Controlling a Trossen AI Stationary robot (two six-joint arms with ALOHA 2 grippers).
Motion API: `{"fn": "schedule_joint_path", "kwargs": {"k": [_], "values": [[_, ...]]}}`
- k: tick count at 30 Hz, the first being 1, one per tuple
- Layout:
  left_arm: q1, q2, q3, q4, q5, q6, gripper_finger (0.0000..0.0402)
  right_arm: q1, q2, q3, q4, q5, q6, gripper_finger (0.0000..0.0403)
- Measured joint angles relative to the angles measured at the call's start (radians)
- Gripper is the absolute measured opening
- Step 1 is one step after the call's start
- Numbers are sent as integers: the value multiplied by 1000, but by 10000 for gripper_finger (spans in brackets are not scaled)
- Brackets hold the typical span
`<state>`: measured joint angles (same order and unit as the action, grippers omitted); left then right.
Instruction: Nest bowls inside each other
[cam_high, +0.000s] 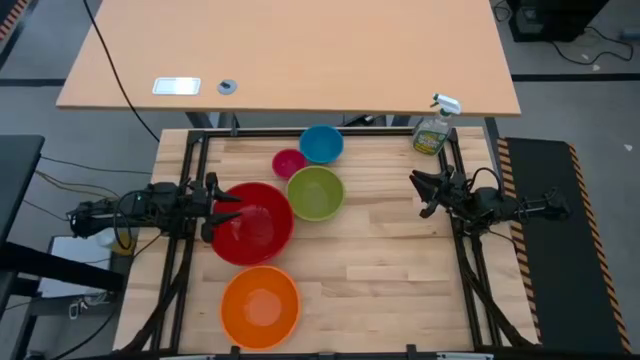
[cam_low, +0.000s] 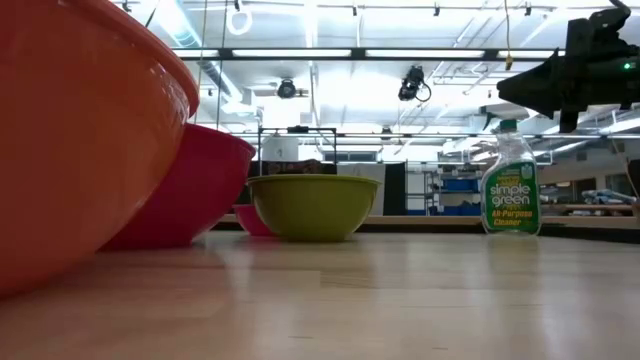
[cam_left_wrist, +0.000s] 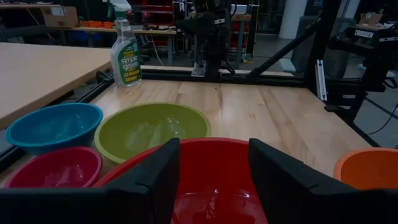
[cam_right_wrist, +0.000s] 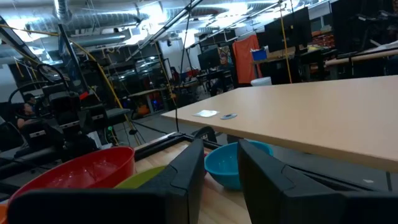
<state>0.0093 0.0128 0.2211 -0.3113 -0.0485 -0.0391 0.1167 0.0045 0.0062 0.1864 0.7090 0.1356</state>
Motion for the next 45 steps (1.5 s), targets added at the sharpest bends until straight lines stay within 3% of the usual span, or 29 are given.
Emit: {"fn": "schedule_joint_path", "kwargs": {"k": [27, 38, 45], "values": [[0, 0, 0, 4, 0, 0, 192, 0, 0, 0, 0, 0, 0, 105], [0, 0, 0, 186, 0, -106, 192, 0, 0, 0, 9, 0, 0, 105], [0, 0, 0, 197, 0, -161, 192, -12, 0, 0, 227, 1, -59, 105]]}}
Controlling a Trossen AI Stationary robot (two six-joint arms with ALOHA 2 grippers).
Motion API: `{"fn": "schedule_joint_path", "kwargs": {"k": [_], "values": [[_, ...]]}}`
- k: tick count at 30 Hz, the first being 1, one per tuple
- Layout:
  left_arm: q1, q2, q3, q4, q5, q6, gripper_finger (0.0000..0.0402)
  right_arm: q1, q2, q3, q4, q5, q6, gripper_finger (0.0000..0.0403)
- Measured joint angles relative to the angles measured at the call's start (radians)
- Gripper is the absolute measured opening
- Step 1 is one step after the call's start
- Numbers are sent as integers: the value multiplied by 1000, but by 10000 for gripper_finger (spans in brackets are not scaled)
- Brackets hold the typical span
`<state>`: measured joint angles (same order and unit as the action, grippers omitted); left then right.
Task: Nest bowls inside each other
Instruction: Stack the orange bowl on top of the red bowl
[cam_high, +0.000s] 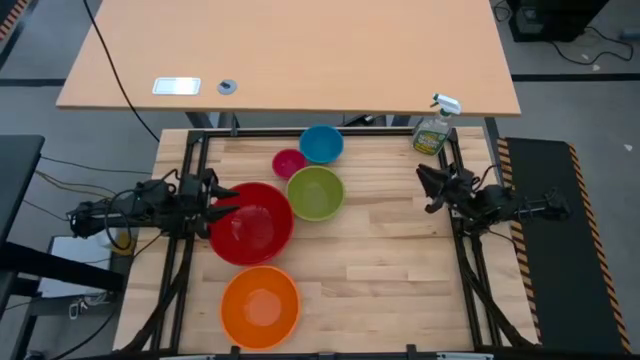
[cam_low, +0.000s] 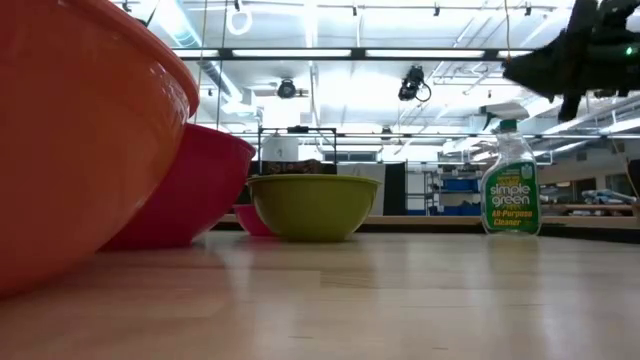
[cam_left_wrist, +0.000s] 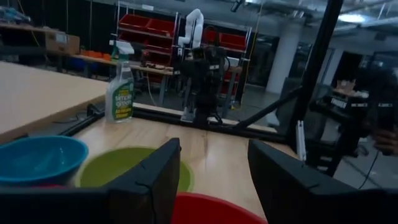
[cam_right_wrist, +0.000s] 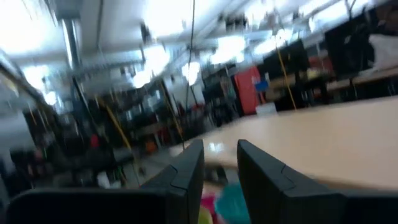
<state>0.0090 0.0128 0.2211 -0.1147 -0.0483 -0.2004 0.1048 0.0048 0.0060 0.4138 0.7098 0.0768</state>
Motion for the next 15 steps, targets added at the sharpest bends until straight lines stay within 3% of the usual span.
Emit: {"fn": "schedule_joint_path", "kwargs": {"k": [3, 7, 10, 15], "values": [[0, 0, 0, -1, 0, -98, 192, -14, 17, 0, 147, -91, 14, 105], [0, 0, 0, 9, -9, -115, 192, -32, 100, 56, 238, -375, -18, 105], [0, 0, 0, 16, -47, -80, 192, -34, 239, 140, 240, -395, -19, 105], [0, 0, 0, 7, -52, -134, 192, -34, 610, 355, 206, -401, 2, 105]]}}
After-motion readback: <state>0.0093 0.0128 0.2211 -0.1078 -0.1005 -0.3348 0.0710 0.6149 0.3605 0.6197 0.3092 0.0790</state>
